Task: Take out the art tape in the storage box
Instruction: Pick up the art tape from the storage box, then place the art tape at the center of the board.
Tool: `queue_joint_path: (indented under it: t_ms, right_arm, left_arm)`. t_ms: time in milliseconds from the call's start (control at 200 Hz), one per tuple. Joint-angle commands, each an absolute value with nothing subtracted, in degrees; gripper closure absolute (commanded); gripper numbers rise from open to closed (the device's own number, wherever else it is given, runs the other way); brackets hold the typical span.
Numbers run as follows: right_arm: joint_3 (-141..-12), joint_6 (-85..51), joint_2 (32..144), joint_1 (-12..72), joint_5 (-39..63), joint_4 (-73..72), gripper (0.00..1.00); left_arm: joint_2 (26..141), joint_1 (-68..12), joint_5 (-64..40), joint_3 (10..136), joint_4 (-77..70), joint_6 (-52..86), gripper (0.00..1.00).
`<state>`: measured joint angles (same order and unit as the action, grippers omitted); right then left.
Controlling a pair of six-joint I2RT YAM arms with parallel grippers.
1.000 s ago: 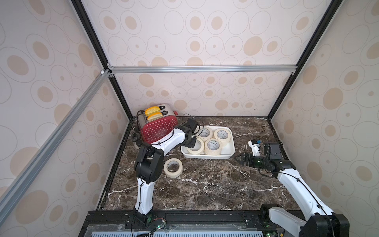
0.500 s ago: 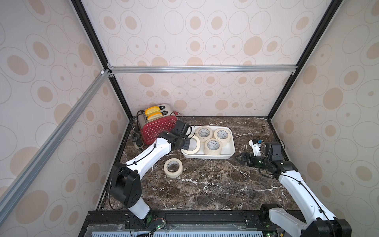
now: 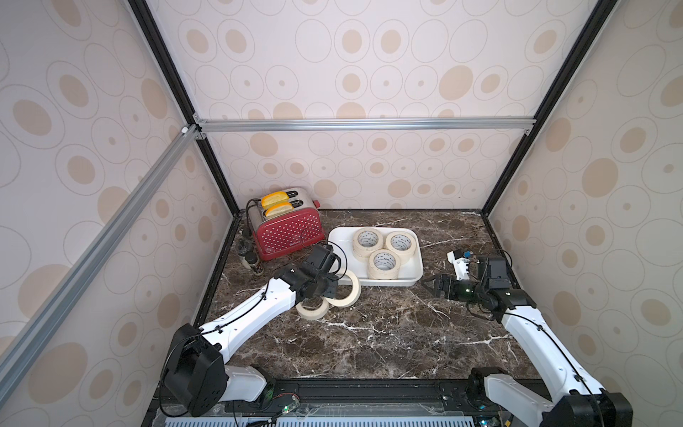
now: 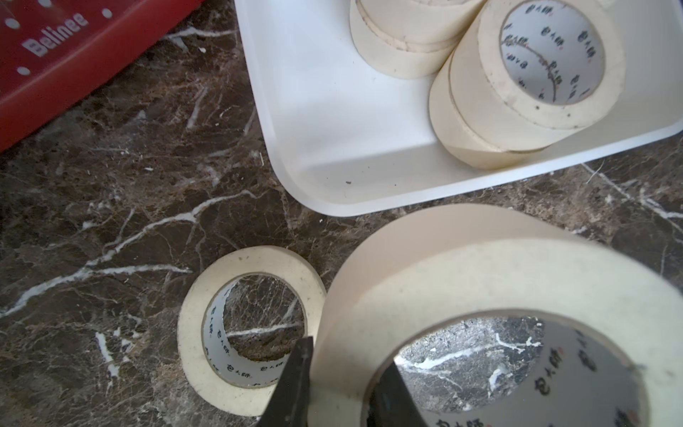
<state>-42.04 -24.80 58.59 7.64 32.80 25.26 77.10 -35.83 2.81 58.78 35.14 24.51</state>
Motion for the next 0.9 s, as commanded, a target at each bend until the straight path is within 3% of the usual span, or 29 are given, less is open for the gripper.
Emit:
queue_joint_path:
  t_ms: [0, 531, 896]
  right_arm:
    - [-42.9, -25.7, 58.5, 7.4, 34.4, 23.6, 0.09]
    - [-43.6, -25.1, 59.1, 7.4, 32.7, 25.0, 0.09]
    - [-44.4, -24.7, 60.8, 7.4, 32.5, 25.2, 0.09]
  left_arm:
    - [76.4, -37.3, 2.9, 58.8, 33.2, 24.6, 1.00]
    - [85.5, -39.8, 1.5, 56.5, 30.6, 23.4, 1.00]
    - [91.1, -39.9, 5.9, 59.0, 30.1, 22.5, 0.98]
